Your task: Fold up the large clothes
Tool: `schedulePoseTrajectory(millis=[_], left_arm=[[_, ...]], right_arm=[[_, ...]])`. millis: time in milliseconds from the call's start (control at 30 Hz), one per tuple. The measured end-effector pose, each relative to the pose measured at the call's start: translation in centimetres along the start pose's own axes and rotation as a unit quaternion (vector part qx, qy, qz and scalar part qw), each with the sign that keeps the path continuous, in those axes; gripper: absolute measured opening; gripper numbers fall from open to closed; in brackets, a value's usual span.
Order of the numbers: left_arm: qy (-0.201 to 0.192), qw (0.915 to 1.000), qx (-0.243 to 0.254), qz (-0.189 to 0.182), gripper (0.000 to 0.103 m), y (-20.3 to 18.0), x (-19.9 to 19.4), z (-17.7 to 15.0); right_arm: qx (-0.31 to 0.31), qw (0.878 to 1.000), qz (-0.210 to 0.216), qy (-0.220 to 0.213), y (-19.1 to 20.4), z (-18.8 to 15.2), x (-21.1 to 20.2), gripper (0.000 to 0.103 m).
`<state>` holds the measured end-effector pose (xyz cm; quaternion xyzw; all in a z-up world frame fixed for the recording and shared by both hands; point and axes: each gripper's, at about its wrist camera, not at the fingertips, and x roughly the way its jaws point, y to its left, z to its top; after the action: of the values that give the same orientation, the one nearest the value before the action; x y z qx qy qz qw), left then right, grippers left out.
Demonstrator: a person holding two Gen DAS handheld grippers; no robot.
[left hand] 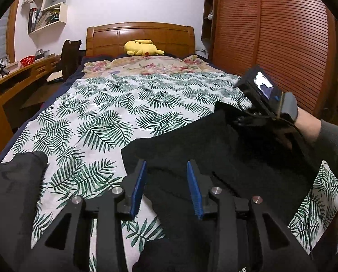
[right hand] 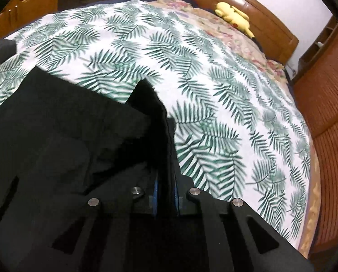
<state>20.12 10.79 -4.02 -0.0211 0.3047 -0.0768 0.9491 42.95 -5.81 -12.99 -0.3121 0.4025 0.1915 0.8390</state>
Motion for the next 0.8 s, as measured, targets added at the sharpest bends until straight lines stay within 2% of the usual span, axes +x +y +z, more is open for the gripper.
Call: schedulePoseTrajectory(millis=[100, 167, 333, 500, 600, 800], left_arm=[[0.002, 1.0000, 0.002, -0.004, 0.035, -0.4, 0.3, 0.1], [0.002, 1.0000, 0.004, -0.006, 0.035, -0.7, 0.4, 0.1], [0.000, 0.9999, 0.002, -0.014, 0.035, -1.4, 0.7, 0.3], [0.002, 0.9996, 0.011, -0.025, 0.035, -2.8, 1.0, 0.4], [0.004, 0.9993, 0.018, -0.033, 0.035, -3.8, 1.3, 0.4], [0.007, 0.9986, 0.031, -0.043, 0.035, -5.4, 1.6, 0.6]], right_arm=[[0.007, 0.999, -0.038, -0.012, -0.6, 0.9, -0.1, 0.040], [0.018, 0.998, -0.059, -0.028, -1.5, 1.6, -0.7, 0.044], [0.061, 0.993, -0.080, -0.069, -4.8, 2.4, -3.7, 0.045], [0.079, 0.991, -0.063, -0.089, -6.5, 0.2, -6.6, 0.048], [0.092, 0.991, -0.053, -0.079, -7.4, -2.5, -7.0, 0.049], [0.126, 0.991, -0.044, -0.031, -10.0, -8.6, -5.8, 0.049]])
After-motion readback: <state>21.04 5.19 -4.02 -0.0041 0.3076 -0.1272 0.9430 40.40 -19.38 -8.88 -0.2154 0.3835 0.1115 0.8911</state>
